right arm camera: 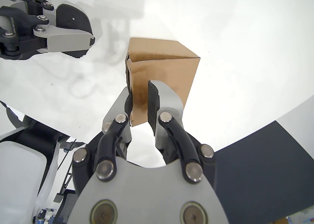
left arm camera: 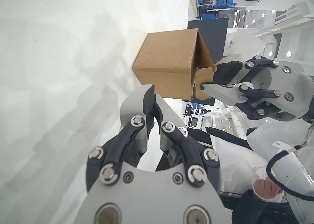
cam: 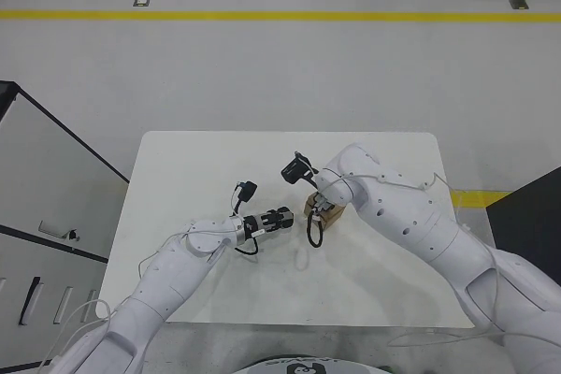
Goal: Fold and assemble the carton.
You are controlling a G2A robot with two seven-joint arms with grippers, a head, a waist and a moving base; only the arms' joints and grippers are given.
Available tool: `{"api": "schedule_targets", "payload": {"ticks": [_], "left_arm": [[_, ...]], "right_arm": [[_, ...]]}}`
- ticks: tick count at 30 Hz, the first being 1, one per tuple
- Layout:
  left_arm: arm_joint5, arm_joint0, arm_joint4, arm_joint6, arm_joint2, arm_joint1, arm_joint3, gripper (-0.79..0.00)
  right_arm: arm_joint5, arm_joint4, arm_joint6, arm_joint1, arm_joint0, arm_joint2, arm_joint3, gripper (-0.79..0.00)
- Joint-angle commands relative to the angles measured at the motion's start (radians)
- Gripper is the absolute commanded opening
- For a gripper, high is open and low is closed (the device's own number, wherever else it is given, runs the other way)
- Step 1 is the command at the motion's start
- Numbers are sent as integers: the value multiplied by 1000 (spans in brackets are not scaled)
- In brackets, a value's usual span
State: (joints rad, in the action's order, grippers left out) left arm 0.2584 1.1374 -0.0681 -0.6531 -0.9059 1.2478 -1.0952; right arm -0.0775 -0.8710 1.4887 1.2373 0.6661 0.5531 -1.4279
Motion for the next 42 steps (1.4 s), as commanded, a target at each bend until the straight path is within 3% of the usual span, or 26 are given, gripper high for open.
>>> {"api": "schedule_targets", "payload": {"ticks": [1,19,23,27,34,38,39,42], "left_arm": [[0,0,0,0,0,0,0,-785],[0,0,0,0,0,0,0,-785],[0,0,0,0,0,0,0,-785],[0,0,0,0,0,0,0,-785],[0,0,0,0,0,0,0,-785],[0,0,0,0,0,0,0,-785],[0,0,0,0,0,0,0,-785],[0,0,0,0,0,0,0,-785]], "right_arm": [[1,0,1,1,3,3,1,-686],[11,-12,1,23,17,10,34,-730],[9,-6,4,28,21,15,46,-690],[3,6,0,32,25,26,55,-570],[-14,40,-19,33,35,64,61,-560],[-32,57,-35,30,44,94,53,-643],[-39,64,-40,29,48,104,51,-782],[-54,74,-44,24,58,131,46,-785]]}}
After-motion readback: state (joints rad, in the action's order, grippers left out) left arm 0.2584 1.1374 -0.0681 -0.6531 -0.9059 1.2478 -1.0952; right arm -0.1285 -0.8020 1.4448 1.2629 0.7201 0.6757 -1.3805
